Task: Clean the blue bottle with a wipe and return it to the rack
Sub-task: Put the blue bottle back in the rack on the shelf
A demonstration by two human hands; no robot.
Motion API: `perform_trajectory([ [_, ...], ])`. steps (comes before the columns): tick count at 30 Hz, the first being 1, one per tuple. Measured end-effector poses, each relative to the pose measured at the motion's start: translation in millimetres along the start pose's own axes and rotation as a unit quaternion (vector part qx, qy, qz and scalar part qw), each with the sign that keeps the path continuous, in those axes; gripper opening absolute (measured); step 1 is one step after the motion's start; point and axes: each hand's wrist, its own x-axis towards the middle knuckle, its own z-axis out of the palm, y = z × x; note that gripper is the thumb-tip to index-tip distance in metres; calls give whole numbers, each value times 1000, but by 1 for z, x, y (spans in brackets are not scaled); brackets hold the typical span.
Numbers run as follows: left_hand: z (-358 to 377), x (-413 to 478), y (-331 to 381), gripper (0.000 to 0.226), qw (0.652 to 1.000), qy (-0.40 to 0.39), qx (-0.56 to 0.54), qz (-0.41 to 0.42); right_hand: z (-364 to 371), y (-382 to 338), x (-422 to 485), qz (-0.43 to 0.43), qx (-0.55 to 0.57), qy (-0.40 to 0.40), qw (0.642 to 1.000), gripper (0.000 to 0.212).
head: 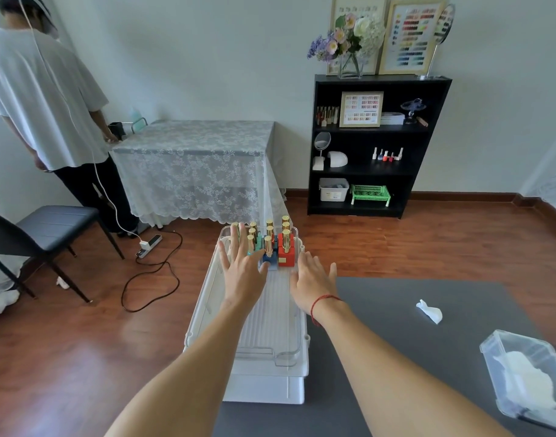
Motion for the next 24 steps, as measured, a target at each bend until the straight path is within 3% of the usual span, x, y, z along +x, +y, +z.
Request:
perform_trajectory([
  [24,0,7,3,17,999,-34,10,-35,0,1,-1,-5,15,12,1000,54],
])
